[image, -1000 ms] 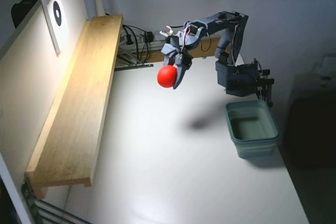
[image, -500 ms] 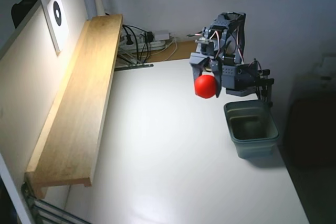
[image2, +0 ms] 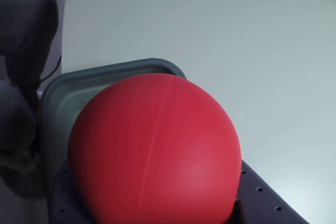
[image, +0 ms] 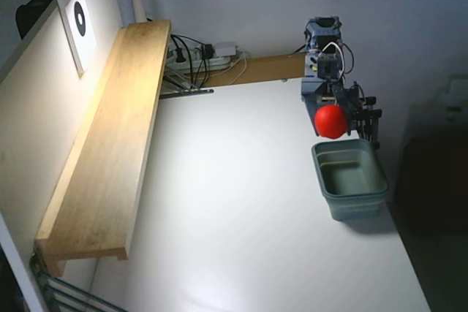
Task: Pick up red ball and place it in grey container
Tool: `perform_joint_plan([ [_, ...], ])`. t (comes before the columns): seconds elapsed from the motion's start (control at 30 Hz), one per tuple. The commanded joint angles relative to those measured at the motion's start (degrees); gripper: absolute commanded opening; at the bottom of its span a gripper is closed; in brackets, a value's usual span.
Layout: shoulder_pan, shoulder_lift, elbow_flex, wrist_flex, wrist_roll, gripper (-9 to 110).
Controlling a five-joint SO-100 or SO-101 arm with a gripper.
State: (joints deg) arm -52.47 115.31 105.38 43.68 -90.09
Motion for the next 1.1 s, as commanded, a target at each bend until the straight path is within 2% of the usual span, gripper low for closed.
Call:
perform_joint_plan([
  [0.0,-1.28,1.33,-2.99,0.64,0.09,23],
  [0.37,-1.28,1.33,-2.99,0.64,0.09,23],
  [0.4,-1.28,1.33,-2.99,0.64,0.09,38],
  [1.07,-1.28,1.33,-2.99,0.64,0.09,38],
])
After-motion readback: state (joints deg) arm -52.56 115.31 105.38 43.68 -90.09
